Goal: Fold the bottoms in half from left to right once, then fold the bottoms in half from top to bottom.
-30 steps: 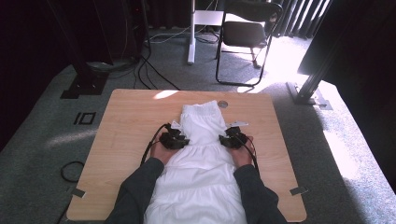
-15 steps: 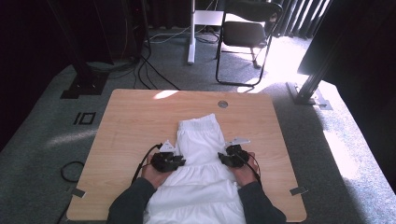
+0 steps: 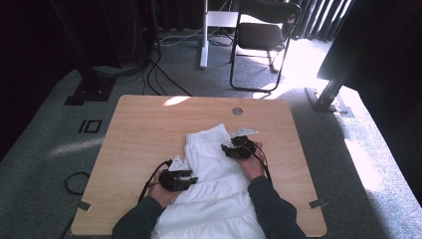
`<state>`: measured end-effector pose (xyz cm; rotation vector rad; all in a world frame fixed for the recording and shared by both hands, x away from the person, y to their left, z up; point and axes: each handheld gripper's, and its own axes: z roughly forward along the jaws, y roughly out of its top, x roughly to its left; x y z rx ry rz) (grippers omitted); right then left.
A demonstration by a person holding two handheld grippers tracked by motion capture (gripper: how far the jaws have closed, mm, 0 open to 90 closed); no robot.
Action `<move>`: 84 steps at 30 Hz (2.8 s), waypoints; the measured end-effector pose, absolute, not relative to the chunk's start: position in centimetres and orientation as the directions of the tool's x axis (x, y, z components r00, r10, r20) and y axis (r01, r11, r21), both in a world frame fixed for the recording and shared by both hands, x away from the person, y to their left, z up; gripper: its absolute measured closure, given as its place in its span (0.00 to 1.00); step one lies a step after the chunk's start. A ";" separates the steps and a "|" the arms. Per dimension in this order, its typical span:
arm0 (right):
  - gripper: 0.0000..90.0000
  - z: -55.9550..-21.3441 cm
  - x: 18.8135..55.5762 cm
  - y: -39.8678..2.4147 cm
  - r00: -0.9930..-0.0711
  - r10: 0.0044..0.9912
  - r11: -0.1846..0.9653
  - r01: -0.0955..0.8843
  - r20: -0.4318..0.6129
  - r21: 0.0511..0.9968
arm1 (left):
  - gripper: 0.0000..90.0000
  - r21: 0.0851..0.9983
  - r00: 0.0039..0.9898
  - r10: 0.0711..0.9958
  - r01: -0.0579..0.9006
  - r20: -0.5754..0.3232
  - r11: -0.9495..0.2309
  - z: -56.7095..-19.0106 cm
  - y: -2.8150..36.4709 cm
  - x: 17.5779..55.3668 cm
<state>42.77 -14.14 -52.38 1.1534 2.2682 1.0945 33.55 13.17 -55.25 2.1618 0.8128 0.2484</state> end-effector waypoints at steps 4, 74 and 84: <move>0.84 -53.2 44.3 -13.0 -0.628 0.778 0.423 0.522 -0.001 0.741 | 0.61 0.745 0.767 0.635 0.477 -0.094 -0.466 -55.2 13.3 33.9; 0.88 -55.1 45.1 -15.3 -0.393 0.915 0.212 0.666 0.094 0.715 | 0.32 0.726 0.589 0.803 0.591 -0.090 -0.352 -55.2 9.6 44.5; 0.87 -55.1 45.0 -15.3 -0.392 0.915 0.211 0.665 0.093 0.717 | 0.33 0.701 0.593 0.803 0.598 -0.061 -0.388 -54.9 9.4 44.5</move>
